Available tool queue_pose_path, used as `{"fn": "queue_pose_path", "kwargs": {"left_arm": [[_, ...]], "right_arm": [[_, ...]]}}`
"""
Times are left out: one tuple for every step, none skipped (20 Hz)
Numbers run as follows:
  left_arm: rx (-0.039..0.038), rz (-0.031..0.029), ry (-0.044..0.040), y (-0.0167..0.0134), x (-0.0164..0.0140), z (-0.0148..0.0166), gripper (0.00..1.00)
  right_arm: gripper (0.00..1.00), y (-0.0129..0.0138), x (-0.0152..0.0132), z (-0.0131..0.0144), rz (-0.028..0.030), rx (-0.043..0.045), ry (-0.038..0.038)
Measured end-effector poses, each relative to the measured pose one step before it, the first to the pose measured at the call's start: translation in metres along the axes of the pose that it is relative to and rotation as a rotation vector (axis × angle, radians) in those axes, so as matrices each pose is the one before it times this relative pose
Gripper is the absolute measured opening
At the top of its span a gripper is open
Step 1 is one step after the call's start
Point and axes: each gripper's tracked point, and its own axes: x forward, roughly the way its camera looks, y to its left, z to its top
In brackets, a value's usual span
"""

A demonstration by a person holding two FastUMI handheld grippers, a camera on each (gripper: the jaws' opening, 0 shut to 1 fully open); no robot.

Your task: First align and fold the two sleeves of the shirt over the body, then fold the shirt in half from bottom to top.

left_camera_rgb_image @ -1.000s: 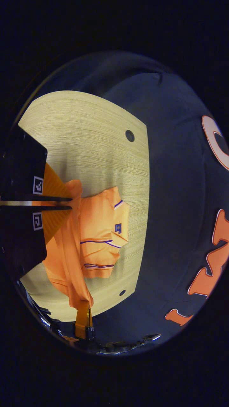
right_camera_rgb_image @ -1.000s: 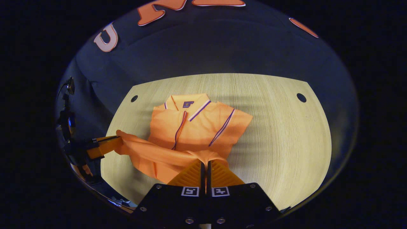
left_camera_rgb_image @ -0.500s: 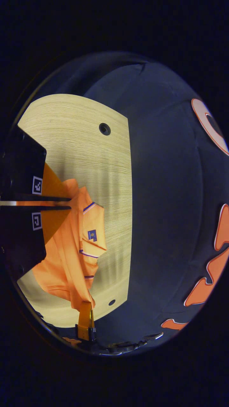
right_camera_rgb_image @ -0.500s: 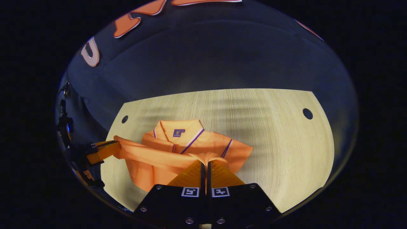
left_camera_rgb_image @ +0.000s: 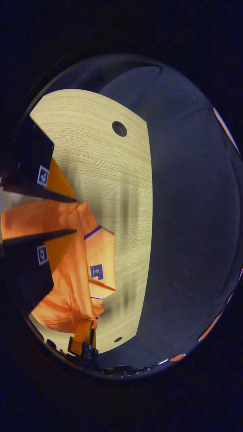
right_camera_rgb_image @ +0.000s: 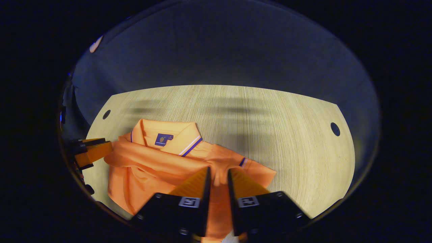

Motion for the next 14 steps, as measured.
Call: {"fn": "queue_pose_path", "kwargs": {"left_arm": [[-0.01915, -0.00263, -0.00662, 0.00114, -0.00229, -0.00068, 0.66], [-0.01072, -0.00860, -0.01064, -0.00051, -0.00523, 0.00250, 0.83], [-0.00334, 0.01157, -0.01704, 0.00354, 0.00301, 0.00136, 1.00], [0.00004, 0.02288, -0.02315, 0.00425, -0.00251, 0.00321, 0.99], [-0.00486, 0.00682, -0.02185, 0.00087, -0.00503, 0.00418, 0.99], [-0.01156, -0.01102, -0.01770, -0.00208, -0.00672, 0.00424, 0.99], [-0.01302, -0.01086, -0.01745, -0.00195, -0.00779, 0.00451, 0.99], [-0.00529, -0.00705, -0.01830, 0.00082, -0.00948, 0.00611, 0.99], [0.00713, 0.00032, -0.02036, 0.00162, -0.00999, 0.00846, 0.99], [0.01807, 0.00732, -0.02265, 0.00107, -0.00993, 0.00767, 0.99], [0.01989, 0.00770, -0.02744, 0.00181, -0.00931, 0.00911, 0.99], [0.01454, 0.00615, -0.03335, 0.00156, -0.01286, 0.01188, 0.99], [0.01343, 0.00552, -0.03484, 0.00175, -0.01600, 0.01197, 0.99], [0.01184, 0.00488, -0.03508, 0.00286, -0.01631, 0.01179, 0.99]], "right_arm": [[0.57, -0.00060, 0.00172, -0.00027, -0.00838, 0.00309, -0.00195], [0.78, 0.00065, -0.00122, 0.00203, -0.00078, 0.00900, -0.01551], [1.00, 0.00088, -0.00446, 0.00317, 0.00457, 0.01281, -0.01272], [1.00, 0.00028, -0.00426, 0.00092, 0.00530, 0.01409, -0.01201], [1.00, -0.00047, -0.00723, 0.00347, -0.00013, 0.00992, -0.01727], [1.00, -0.00016, -0.00695, 0.00365, -0.00285, 0.00102, -0.01639], [1.00, -0.00017, -0.00807, 0.00423, -0.00397, -0.00352, -0.01965], [1.00, 0.00096, -0.01078, 0.00507, -0.00080, -0.00670, -0.02369], [1.00, 0.00133, -0.01102, 0.00603, -0.00243, -0.01062, -0.02547], [1.00, 0.00217, -0.01031, 0.00668, -0.00100, -0.01325, -0.02795], [1.00, 0.00270, -0.01245, 0.00728, 0.00149, -0.01060, -0.02998], [1.00, 0.00504, -0.01304, 0.00829, 0.00626, -0.00613, -0.02858], [1.00, 0.00435, -0.01469, 0.00841, 0.00612, -0.00244, -0.02796], [1.00, 0.00425, -0.01163, 0.00810, 0.00490, -0.00336, -0.03157]]}}
